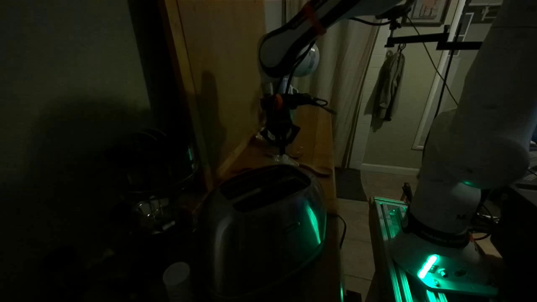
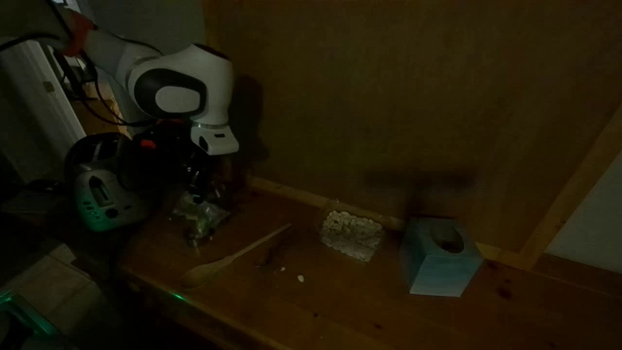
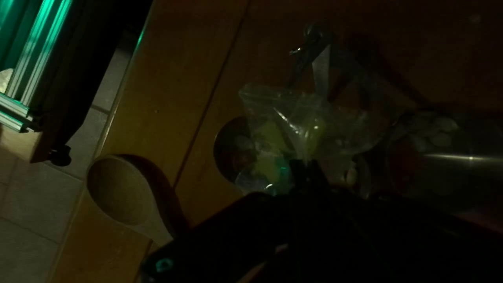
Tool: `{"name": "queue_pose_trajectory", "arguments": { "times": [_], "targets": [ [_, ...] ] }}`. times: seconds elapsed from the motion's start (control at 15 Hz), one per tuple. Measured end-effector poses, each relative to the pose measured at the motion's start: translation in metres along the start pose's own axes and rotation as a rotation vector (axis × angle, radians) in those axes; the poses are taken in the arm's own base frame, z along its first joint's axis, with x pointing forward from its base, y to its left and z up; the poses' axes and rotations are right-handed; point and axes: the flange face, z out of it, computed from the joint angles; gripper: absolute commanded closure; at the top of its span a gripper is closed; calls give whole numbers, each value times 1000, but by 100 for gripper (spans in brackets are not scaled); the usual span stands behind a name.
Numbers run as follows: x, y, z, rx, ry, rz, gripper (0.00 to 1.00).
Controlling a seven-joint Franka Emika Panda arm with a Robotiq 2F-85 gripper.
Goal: Pour the contents in the packet into the silver bowl
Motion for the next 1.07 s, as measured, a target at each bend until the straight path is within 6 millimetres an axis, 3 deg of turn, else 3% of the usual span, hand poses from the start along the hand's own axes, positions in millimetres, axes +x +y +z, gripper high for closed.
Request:
{"name": "queue_pose_trajectory", "arguments": {
  "times": [0.73, 1.07],
  "targets": [
    [12, 21, 12, 67, -75, -75, 99],
    [17, 29, 12, 144, -31, -76, 99]
  ]
}}
